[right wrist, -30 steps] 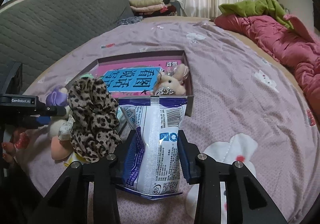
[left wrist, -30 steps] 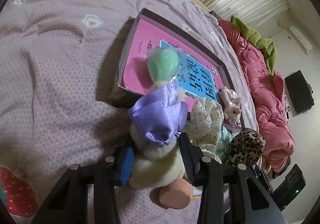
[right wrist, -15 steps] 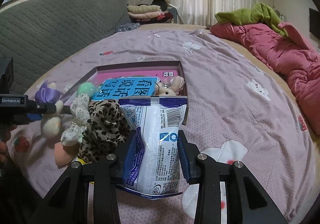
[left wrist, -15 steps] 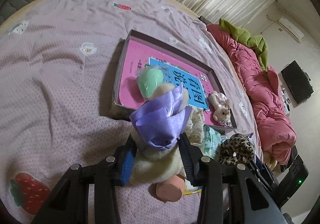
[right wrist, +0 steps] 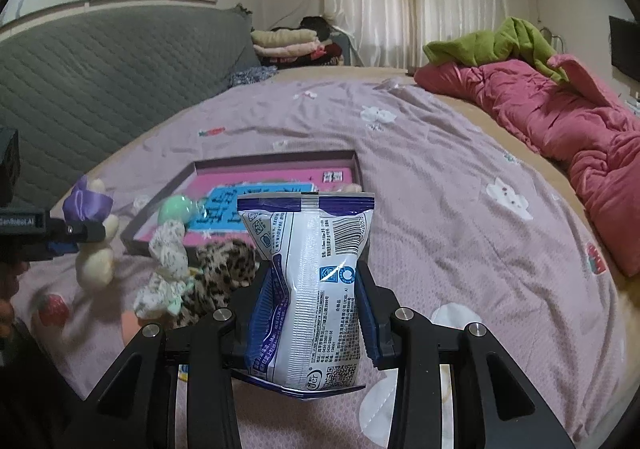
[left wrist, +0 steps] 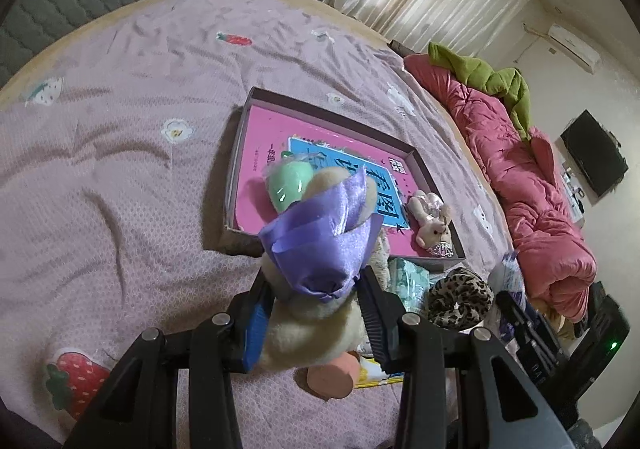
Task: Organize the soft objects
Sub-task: 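Lift the cream plush with the left tool while the right tool carries the snack bag toward the box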
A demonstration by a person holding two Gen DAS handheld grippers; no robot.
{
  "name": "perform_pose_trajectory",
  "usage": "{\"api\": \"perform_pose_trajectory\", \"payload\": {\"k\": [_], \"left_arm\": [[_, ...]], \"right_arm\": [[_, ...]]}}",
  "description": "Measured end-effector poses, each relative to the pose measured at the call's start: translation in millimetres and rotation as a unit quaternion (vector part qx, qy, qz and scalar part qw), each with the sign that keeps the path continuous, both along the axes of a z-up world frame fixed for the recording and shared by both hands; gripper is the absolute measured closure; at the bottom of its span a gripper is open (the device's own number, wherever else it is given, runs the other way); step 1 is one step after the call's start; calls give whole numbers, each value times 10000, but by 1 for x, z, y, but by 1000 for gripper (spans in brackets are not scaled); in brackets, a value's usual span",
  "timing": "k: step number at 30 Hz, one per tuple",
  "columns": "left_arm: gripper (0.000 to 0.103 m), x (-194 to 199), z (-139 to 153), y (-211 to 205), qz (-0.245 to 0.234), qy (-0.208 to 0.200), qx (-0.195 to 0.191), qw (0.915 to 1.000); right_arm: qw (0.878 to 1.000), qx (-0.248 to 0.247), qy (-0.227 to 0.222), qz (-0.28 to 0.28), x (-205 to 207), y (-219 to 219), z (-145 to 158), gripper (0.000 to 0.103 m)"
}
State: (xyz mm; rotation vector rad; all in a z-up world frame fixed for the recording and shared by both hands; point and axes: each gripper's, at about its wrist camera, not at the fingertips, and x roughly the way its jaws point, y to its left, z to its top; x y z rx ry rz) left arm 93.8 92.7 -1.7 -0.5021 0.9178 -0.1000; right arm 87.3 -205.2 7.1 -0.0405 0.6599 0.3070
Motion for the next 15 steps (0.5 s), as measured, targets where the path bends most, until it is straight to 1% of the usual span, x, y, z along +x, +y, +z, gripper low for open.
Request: {"api": "perform_pose_trajectory", "payload": {"k": [4,9,12,15], "left_arm": [[61,1,9,-8,-57,-71,121,9999],[61,3,19,-19,-126,-156,338,9992],[61,6,24,-26,-158,-192,467,9986],[61,12,28,-33,-196,-246,630,9975]], "right_arm": [[9997,107,-200,-15,1,-1,13,63],[9993,200,-320,0,7,-1,22,63],[9992,164,-370,-42,12,1,26,63],[9985,88,-530,-73,16,7,32,63]]}}
